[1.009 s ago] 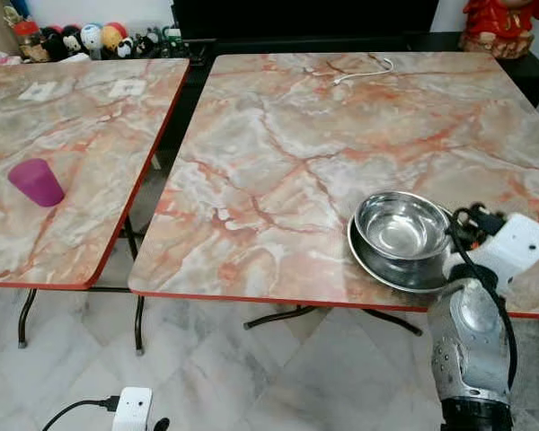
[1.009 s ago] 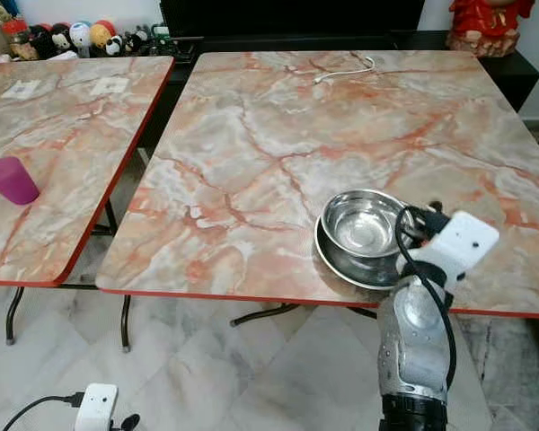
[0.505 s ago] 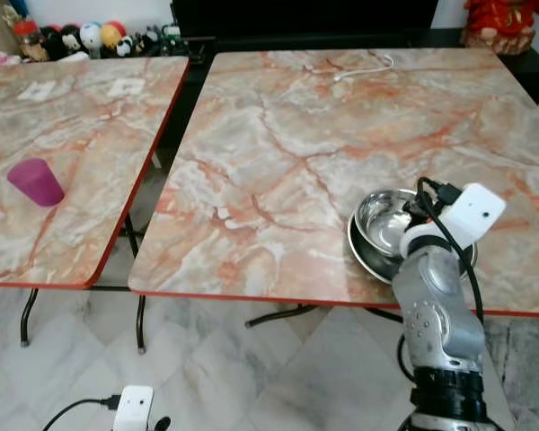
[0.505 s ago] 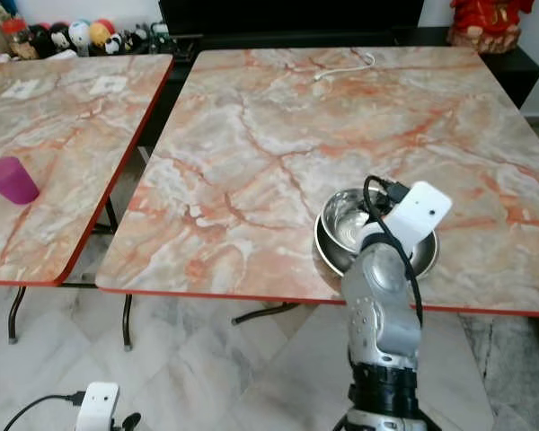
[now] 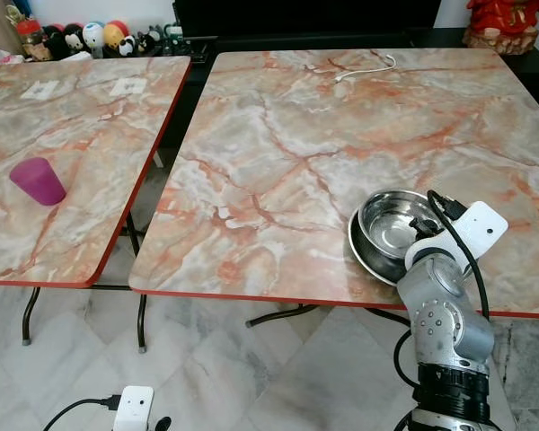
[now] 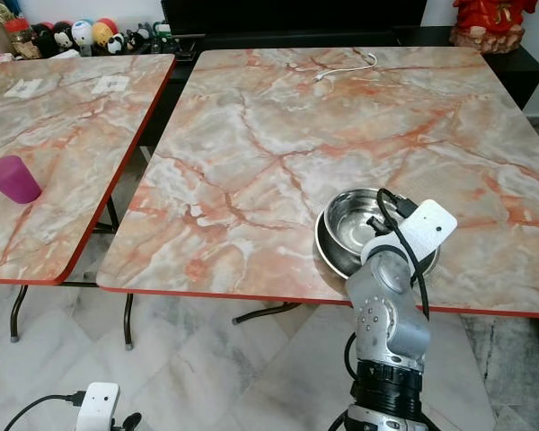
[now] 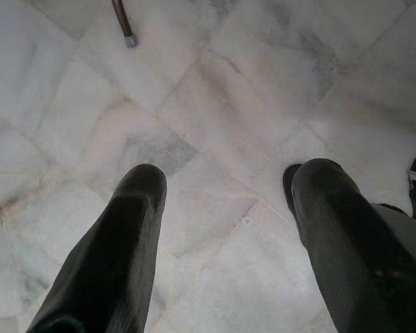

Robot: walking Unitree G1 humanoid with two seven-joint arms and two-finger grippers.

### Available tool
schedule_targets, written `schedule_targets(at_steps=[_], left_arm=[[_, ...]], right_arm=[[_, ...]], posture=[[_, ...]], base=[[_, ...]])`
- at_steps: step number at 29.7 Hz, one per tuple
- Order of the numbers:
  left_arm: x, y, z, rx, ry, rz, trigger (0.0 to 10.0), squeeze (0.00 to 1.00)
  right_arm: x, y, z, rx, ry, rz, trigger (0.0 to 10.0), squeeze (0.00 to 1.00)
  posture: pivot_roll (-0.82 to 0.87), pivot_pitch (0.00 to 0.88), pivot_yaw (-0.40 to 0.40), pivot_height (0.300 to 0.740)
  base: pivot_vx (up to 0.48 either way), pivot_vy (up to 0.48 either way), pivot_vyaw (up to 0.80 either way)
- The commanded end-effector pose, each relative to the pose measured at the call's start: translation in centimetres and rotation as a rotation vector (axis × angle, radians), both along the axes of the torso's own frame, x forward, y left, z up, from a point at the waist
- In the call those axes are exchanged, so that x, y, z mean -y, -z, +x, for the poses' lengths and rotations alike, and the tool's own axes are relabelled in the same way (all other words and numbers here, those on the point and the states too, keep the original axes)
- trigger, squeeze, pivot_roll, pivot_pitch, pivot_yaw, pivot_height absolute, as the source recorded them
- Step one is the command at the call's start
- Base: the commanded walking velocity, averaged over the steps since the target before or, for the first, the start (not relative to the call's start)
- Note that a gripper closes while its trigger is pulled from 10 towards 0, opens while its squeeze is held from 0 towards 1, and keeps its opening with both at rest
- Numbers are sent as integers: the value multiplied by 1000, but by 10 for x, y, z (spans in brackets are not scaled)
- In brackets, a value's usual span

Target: Setting the table

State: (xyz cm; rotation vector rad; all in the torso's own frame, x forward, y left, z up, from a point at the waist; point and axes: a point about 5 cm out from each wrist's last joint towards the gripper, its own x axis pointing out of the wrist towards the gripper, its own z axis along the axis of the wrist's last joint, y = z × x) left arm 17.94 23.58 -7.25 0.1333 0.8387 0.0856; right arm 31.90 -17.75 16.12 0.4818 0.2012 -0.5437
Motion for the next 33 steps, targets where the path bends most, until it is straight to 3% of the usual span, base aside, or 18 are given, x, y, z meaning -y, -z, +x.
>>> schedule_targets(at_steps=[1,16,24,28,32,33], left_arm=[[-4,3,-8,-30,-10,1,10000,0],[-2,4,-8,-33,-7,-1,10000,0],[-3,4,-9,-35,-4,1,10000,0],[-3,4,-8,-34,-3,3,10000,0],[-3,3,-8,-29,-8,3,10000,0],[-2,4,-8,-28,-8,4,10000,0]], right_arm=[[1,-6,0,13,10,16,10000,0],[9,-12,-4,20,51,-34,10000,0],[12,-16,-4,44,56,-123,10000,0],[6,-26,-2,201,-49,-258,10000,0],[5,-25,-2,239,-109,-304,10000,0],[4,-23,-2,262,-179,-324,10000,0]], posture=[[-130,129,65,740],[-133,129,64,740],[-134,130,67,740],[-124,125,64,740],[-126,124,62,740],[-128,122,60,740]], base=[[0,0,0],[0,0,0],[0,0,0],[0,0,0],[0,0,0],[0,0,0]])
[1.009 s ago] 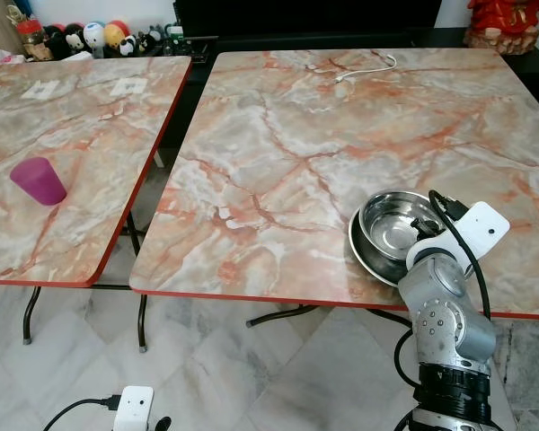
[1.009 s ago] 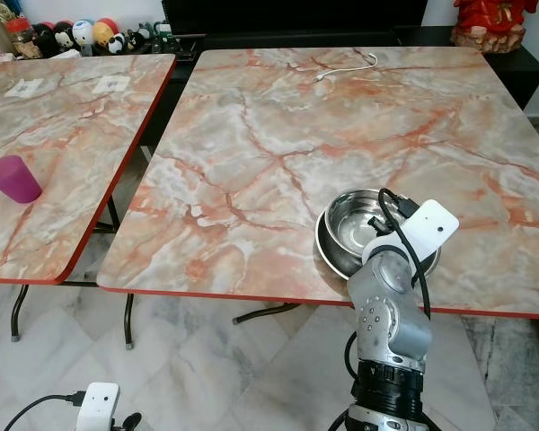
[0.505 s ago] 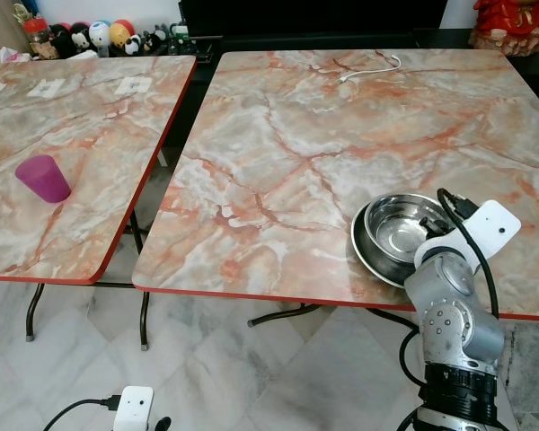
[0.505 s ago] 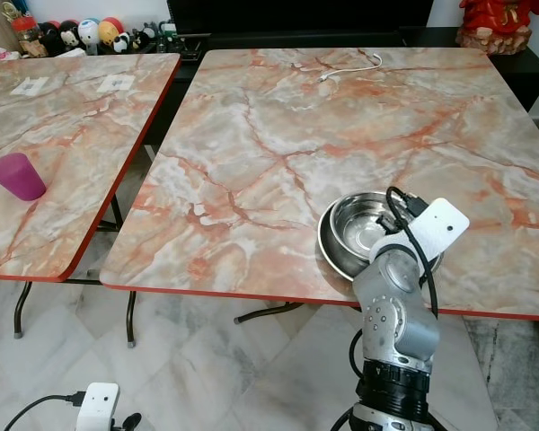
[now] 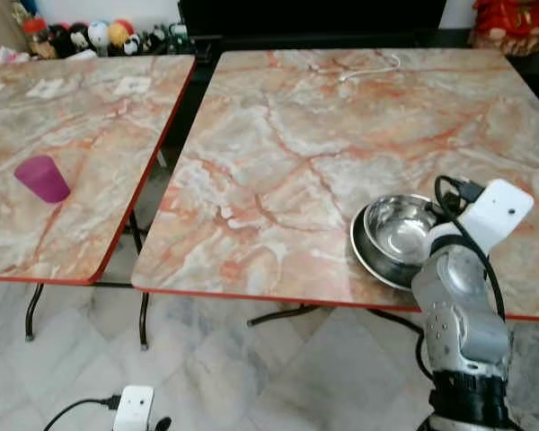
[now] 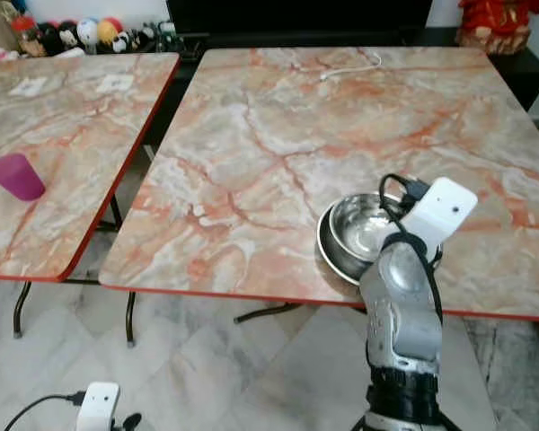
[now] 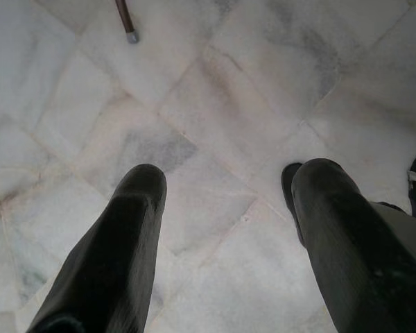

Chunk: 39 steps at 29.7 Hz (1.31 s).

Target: Setting the table

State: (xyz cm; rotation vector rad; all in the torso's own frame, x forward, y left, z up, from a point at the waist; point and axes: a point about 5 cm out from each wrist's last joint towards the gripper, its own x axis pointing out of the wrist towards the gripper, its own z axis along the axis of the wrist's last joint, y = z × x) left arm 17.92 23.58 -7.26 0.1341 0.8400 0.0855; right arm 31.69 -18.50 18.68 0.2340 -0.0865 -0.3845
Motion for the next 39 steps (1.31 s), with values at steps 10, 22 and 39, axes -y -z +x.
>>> schedule_targets(at_steps=[10,22,39], left_arm=[[-4,5,-12,-26,-37,15,10000,0],[-2,6,-12,-29,-67,3,10000,0],[-3,8,-16,-52,-79,7,10000,0]], right_arm=[[6,14,-6,35,-237,-260,10000,0],[-7,19,-9,78,-295,-293,10000,0],[-7,16,-5,126,-257,-272,10000,0]], posture=[[-139,104,44,740],[-148,38,13,740],[-146,0,24,740]], base=[[0,0,0],[0,0,0],[0,232,0]])
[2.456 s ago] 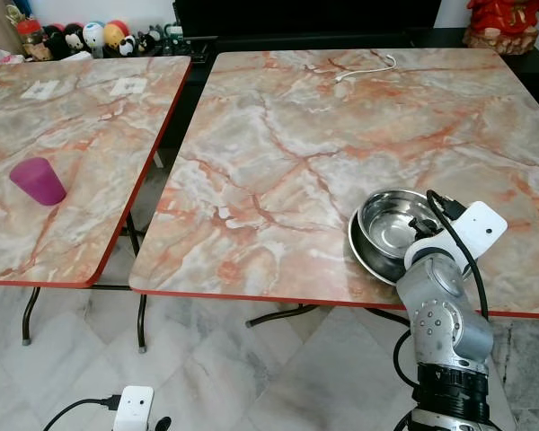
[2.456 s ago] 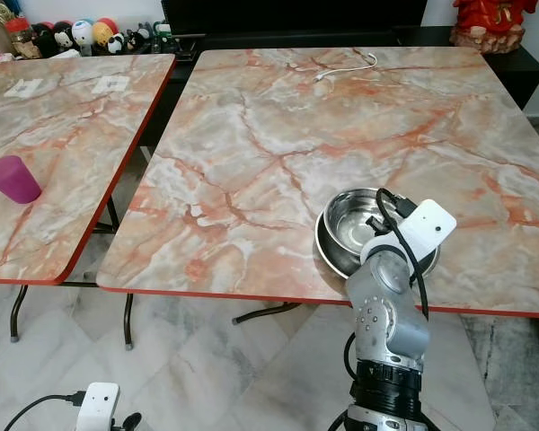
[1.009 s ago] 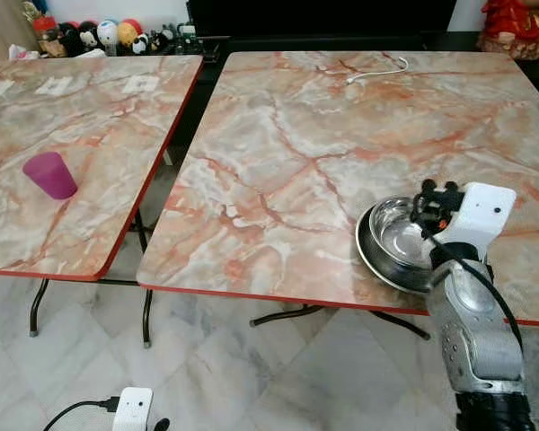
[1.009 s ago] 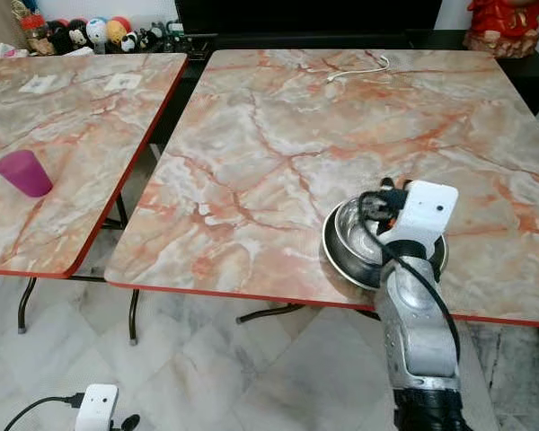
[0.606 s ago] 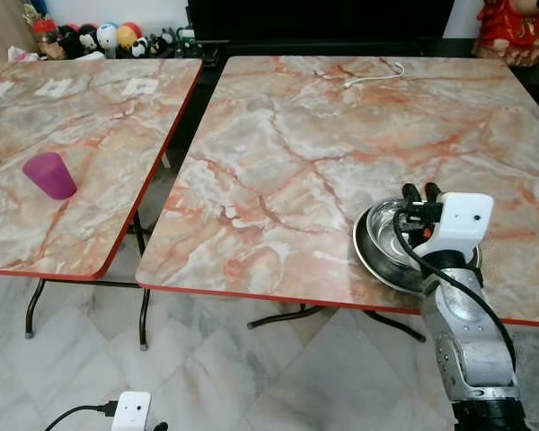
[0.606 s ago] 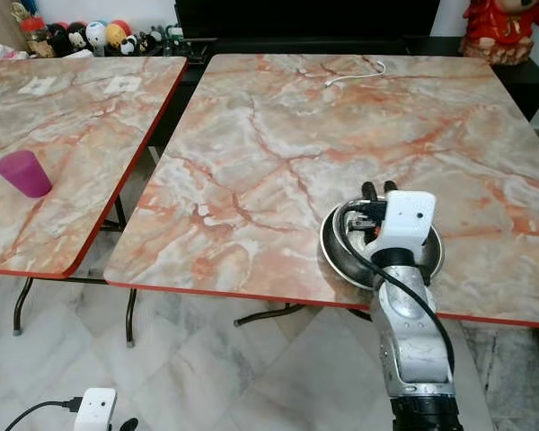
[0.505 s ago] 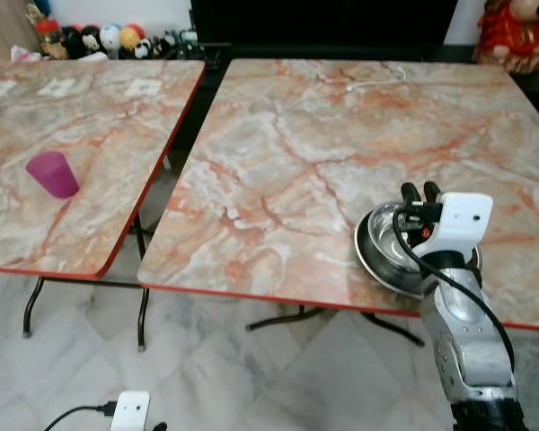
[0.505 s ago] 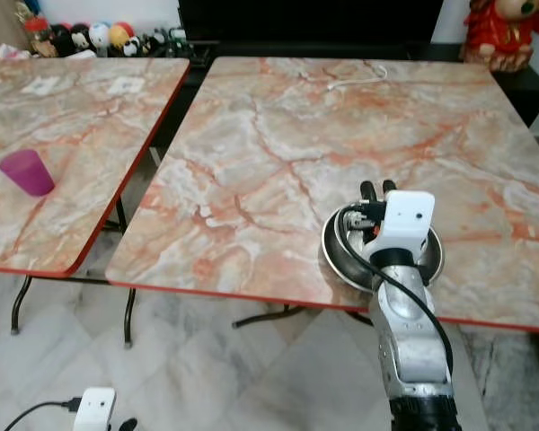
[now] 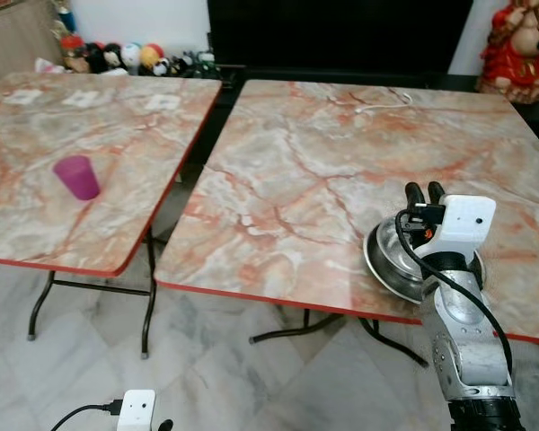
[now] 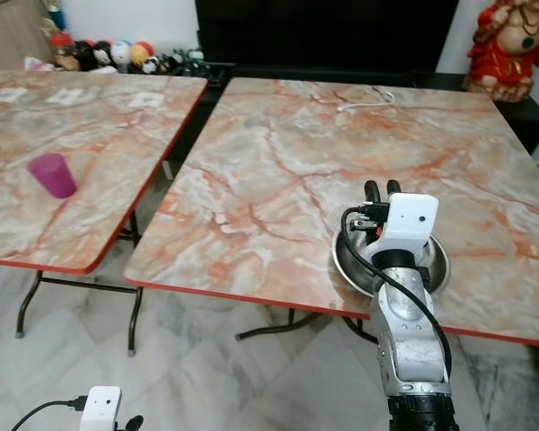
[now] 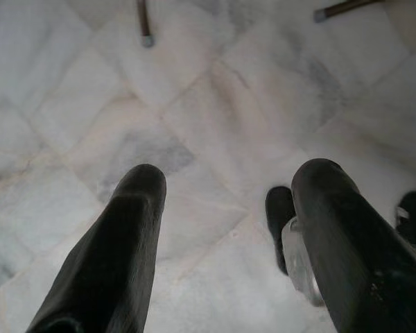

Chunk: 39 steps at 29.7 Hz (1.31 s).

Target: Setting the table

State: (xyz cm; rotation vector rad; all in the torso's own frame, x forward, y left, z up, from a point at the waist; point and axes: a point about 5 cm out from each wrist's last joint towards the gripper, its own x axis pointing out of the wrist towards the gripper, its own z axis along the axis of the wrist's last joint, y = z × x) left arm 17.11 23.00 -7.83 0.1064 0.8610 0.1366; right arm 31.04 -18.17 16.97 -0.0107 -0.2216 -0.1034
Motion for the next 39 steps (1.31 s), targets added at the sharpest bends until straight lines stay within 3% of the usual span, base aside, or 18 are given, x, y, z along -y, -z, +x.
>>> schedule_targets(at_steps=[1,23,39], left_arm=[[-10,2,-9,-39,-20,13,10000,0],[-11,1,-6,-36,-35,9,10000,0],[-15,1,-9,-35,-46,12,10000,0]], right_arm=[[-5,0,1,8,-5,11,10000,0],[-21,-12,16,33,-7,62,10000,0],[-18,3,17,-6,3,59,10000,0]], posture=[[-147,0,27,740],[-119,95,37,740],[-111,110,37,740]], base=[[0,480,0],[0,480,0],[0,480,0]])
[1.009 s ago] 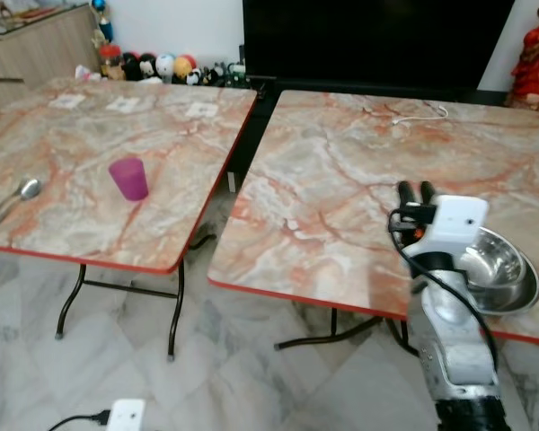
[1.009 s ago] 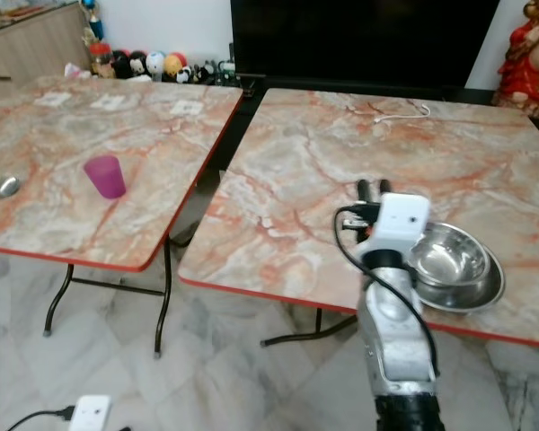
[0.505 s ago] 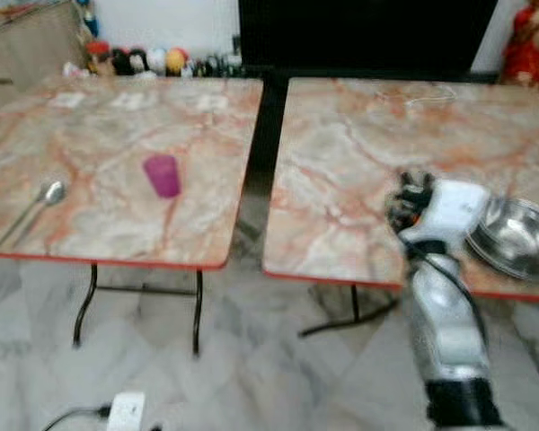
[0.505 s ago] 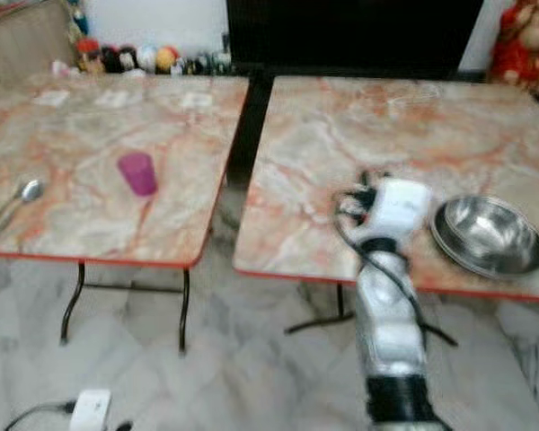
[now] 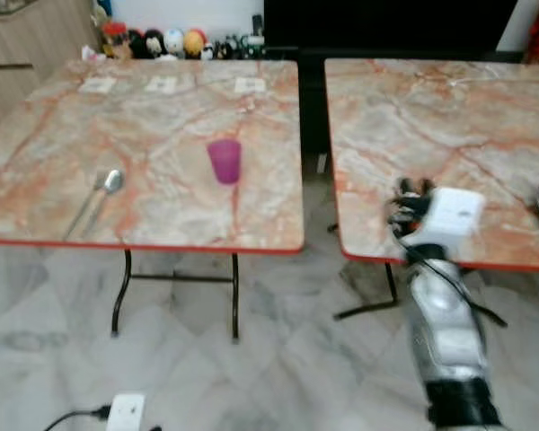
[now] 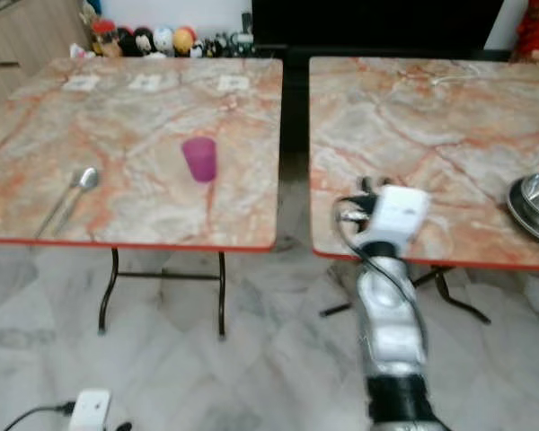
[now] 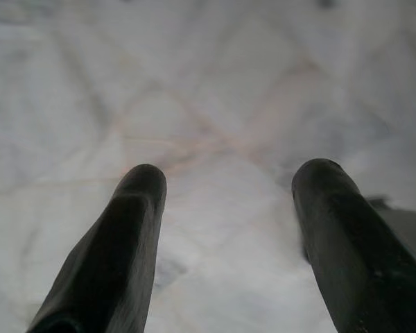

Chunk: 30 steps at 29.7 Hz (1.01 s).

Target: Setting the table

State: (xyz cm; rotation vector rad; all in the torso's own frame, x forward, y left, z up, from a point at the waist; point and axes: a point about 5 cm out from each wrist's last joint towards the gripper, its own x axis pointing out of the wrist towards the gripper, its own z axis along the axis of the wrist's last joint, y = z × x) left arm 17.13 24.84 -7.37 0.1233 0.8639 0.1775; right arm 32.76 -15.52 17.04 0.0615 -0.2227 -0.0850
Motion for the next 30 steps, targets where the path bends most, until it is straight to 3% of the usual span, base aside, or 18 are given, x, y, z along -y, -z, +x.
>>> schedule_targets(at_steps=[1,8,25,30], left_arm=[[3,6,-10,-31,-17,-20,10000,0],[3,6,-10,-29,-16,-20,10000,0],[5,4,-7,-10,3,-28,10000,0],[4,4,-6,-12,7,-23,10000,0]], right_arm=[[9,4,-1,-13,29,-11,10000,0],[10,10,-1,-26,29,-14,10000,0],[10,13,0,-28,28,-14,10000,0],[10,13,0,-26,30,-13,10000,0]], posture=[[-111,110,37,740],[-106,116,38,740],[-102,120,43,740],[-104,121,45,740]], base=[[0,480,0],[0,480,0],[0,0,0],[310,0,0]])
